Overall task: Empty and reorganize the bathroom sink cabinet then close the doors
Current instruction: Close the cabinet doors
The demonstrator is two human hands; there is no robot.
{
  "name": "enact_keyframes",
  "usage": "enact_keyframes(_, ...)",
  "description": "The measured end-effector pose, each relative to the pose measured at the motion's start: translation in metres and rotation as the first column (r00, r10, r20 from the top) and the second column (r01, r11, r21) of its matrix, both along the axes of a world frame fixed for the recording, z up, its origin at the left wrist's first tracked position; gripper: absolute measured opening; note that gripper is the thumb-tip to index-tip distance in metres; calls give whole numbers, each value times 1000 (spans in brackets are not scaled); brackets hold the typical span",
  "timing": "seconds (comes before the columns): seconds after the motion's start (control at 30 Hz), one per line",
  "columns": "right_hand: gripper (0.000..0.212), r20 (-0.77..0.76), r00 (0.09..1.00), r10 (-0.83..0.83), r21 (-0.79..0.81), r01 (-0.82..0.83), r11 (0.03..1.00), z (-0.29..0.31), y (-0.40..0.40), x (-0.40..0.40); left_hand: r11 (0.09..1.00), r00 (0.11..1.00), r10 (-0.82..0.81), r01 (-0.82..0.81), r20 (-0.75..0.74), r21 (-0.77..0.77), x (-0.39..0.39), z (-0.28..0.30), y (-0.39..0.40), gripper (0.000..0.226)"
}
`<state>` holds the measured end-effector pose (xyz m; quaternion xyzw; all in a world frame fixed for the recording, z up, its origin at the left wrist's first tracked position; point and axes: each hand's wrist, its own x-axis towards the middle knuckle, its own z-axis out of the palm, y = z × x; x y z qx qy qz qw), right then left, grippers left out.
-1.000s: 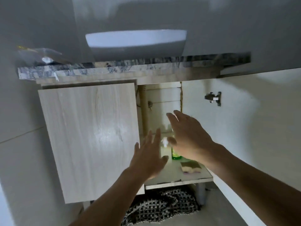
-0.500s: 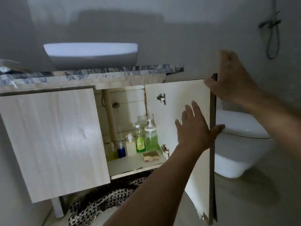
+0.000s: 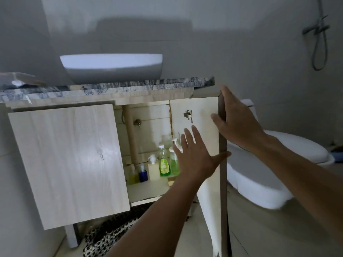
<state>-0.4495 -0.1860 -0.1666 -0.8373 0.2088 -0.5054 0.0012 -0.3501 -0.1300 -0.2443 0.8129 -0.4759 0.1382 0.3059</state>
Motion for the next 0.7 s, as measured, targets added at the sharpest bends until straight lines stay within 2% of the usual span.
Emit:
enact_keyframes(0.23,82,-94,989,117,-94,-125,988,2,36,58,993,987,108,-103,121,-50,68,-5,60,118)
enact_keyframes(0.43,77,-139,975,172,-217,-199,956,3,53,136,957,939,288,-273,190,-97,156,-20,95,108)
enact_keyframes(0.6,72,-187,964,188,-226,-229,947,10,56,225,916,904,402,-398,146,-57,229,-18,110,104)
enact_keyframes(0.7,73,-178,972,150,-232,-190,954,9,55,269,881,872,473,-471,122,-53,269,-19,109,106)
